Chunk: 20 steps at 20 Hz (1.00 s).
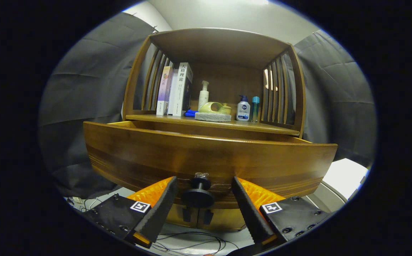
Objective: Pull open the drawer, take out the items inside it, and place them on the countertop above the cabinet.
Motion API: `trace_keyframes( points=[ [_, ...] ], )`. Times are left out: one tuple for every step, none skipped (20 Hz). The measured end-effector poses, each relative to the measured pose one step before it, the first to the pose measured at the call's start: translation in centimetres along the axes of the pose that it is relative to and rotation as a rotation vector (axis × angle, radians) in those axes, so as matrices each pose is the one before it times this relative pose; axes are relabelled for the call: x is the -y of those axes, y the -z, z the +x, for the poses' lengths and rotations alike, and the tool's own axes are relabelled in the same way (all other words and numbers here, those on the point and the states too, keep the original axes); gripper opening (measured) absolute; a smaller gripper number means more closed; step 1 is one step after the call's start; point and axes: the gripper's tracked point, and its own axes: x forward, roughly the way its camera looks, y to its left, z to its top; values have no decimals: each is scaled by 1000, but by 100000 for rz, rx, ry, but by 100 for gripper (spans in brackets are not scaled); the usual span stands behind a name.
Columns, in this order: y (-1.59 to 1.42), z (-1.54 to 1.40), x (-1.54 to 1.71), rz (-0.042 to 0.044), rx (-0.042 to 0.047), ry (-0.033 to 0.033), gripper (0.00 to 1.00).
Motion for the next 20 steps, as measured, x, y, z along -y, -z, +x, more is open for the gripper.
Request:
trace_keyframes(
  points=[
    [-317,378,-37,788,884,154,98],
    [121,168,20,762,-1110,130,98],
    [-263,188,50,105,788,436,98],
    [86,180,39,-50,-642,386,98],
    [-138,307,-58,-227,467,405,98],
    [1,358,-18,141,-409,247,98],
    [-47,231,47,158,269,127,98],
    [-38,232,3,292,-289,90,98],
    [-99,247,22,88,168,183,98],
    [3,169,41,-99,-110,217,98],
    [-20,282,23,-261,33,267,98],
    [-45,189,12,-16,-87,160,98],
    [-50,301,-16,77,-33,63,98],
    [-40,240,-10,312,-112,-42,98],
    [-41,180,-3,278,103,-80,98],
    [-71,323,31,107,-90,22,98],
    [-7,243,20,-8,-56,58,98],
    [-71,263,56,-79,-212,81,98],
    [-41,332,-16,278,-157,107,98],
    [-108,225,-11,300,55,119,98]
  ],
)
